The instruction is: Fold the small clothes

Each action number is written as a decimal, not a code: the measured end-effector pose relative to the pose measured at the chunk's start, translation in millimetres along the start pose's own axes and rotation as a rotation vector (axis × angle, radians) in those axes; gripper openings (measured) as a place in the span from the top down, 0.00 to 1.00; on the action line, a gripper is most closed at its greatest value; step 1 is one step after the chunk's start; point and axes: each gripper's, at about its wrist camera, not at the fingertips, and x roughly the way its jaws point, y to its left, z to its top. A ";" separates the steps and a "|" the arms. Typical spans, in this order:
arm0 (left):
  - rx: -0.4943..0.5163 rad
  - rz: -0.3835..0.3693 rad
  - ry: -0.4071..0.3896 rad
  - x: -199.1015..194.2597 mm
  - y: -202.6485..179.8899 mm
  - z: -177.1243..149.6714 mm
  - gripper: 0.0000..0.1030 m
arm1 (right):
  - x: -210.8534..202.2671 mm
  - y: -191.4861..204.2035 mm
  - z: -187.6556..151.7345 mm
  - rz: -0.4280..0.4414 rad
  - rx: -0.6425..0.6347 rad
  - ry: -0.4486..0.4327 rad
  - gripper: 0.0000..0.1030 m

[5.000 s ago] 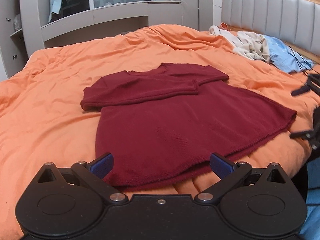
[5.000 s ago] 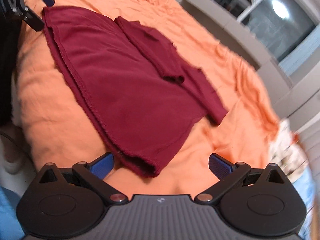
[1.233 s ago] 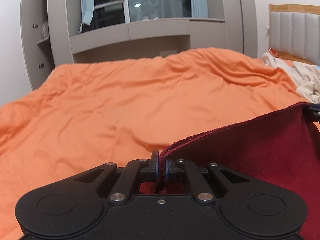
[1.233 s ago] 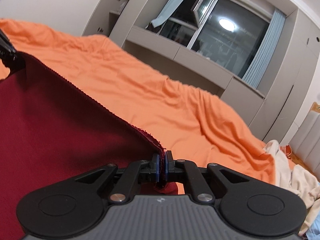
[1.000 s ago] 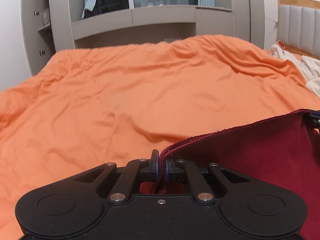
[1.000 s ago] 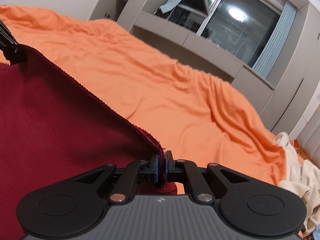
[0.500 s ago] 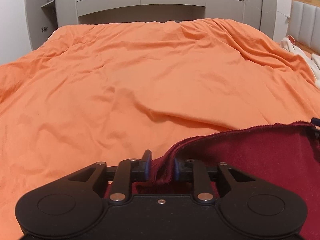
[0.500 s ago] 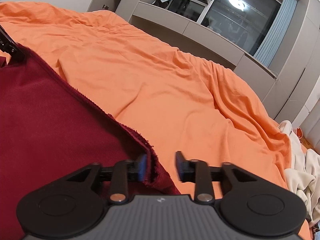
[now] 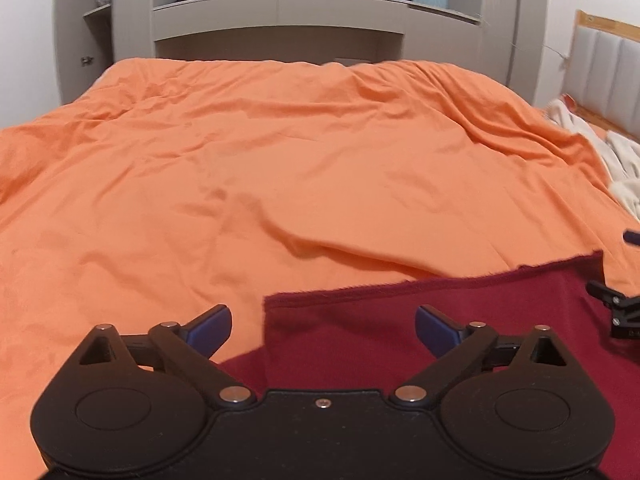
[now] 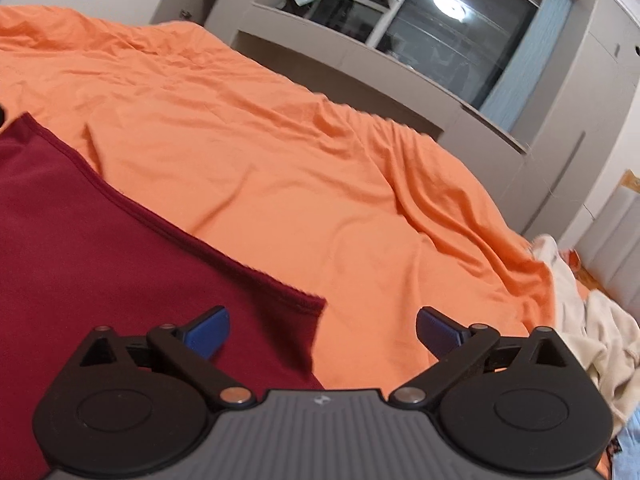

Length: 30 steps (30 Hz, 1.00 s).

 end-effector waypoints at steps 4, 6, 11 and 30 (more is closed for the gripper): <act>0.057 0.055 0.047 15.6 -8.9 -7.5 0.03 | 14.2 -12.3 -9.5 -0.052 0.067 0.059 0.00; 0.043 0.095 0.081 24.8 -5.8 -10.8 0.03 | 20.1 -23.2 -14.9 -0.050 0.126 0.089 0.00; -0.082 0.107 0.152 37.6 16.3 -15.2 0.03 | 28.2 -37.6 -25.3 -0.006 0.213 0.133 0.00; -0.281 0.080 -0.038 -49.5 76.0 -0.6 0.01 | -59.9 -36.3 23.6 0.065 0.260 0.003 0.00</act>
